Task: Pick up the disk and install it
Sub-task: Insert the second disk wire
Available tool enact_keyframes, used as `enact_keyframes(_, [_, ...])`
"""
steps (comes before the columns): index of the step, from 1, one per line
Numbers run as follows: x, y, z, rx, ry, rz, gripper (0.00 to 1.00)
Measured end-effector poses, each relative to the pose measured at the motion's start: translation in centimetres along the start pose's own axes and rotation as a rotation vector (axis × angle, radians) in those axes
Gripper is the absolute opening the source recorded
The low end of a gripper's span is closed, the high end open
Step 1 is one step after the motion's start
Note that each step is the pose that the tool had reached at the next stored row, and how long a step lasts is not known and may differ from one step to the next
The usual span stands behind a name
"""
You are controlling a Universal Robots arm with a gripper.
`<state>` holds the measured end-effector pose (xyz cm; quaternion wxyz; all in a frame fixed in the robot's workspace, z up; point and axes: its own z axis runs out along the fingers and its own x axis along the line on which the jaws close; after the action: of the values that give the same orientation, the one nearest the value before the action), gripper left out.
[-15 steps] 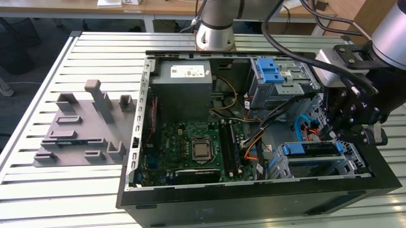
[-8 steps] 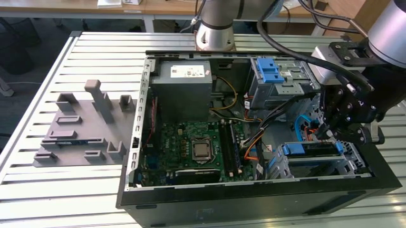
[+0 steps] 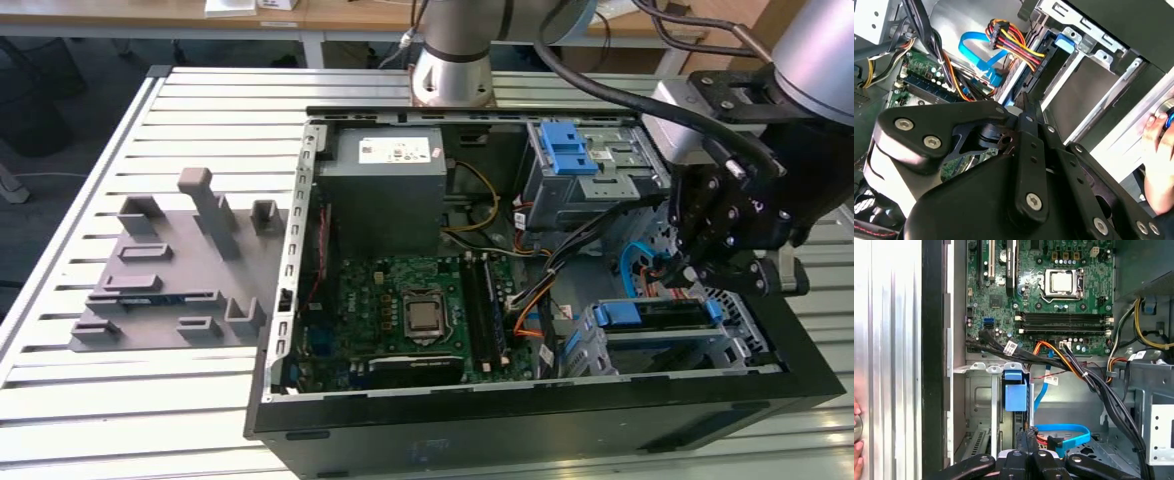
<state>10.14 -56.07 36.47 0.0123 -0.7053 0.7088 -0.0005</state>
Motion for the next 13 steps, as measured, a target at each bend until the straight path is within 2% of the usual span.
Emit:
enact_keyframes(5, [0.0,0.99,-0.05,0.0,-0.0008,0.0,0.11])
enact_keyframes(9, [-0.21,1.06,-0.05,0.0,-0.0009,0.0,0.11])
enact_keyframes(13, [-0.94,1.02,-0.04,-0.0001,-0.0008,-0.002,0.11])
